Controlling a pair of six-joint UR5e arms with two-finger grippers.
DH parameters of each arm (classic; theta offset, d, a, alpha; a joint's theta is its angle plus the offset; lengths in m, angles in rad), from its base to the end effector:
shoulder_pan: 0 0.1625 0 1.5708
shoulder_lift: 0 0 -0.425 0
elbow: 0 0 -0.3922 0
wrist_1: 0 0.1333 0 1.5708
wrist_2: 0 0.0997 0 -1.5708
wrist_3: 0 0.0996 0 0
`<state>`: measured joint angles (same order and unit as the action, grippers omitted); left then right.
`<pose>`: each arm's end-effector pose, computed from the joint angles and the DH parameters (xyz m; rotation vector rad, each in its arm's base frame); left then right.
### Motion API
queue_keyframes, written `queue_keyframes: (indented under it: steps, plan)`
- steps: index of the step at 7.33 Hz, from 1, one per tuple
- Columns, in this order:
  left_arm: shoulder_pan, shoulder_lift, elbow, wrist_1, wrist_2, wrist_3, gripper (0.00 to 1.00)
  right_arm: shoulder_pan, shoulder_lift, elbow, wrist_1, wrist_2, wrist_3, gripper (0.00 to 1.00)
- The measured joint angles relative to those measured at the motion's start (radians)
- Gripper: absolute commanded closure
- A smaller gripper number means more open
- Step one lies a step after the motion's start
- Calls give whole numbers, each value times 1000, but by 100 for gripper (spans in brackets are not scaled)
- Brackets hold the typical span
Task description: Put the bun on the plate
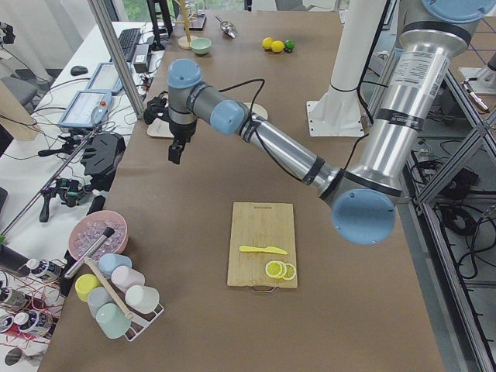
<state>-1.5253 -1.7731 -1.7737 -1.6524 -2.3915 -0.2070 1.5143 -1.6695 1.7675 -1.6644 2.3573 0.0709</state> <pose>-0.0346 -0.5679 0.4376 0.3535 0.8540 0.0499 0.0374 -0.4513 0.6170 -0.0459 -0.7852 0.0119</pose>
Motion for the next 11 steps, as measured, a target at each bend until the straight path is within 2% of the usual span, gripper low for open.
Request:
queue_keyframes:
  steps: [2,4,6,11]
  plan:
    - [-49,115,48,-34,-17,36,2,25,2,-3,-1,3,0,0]
    - [-63,208,67,-47,20,130,2,36,3,-8,-1,3,2,0]
    - [-72,236,76,-42,51,190,2,38,2,-9,-1,3,7,0]
    - [-76,246,90,-40,54,195,2,38,13,-5,0,1,8,0]
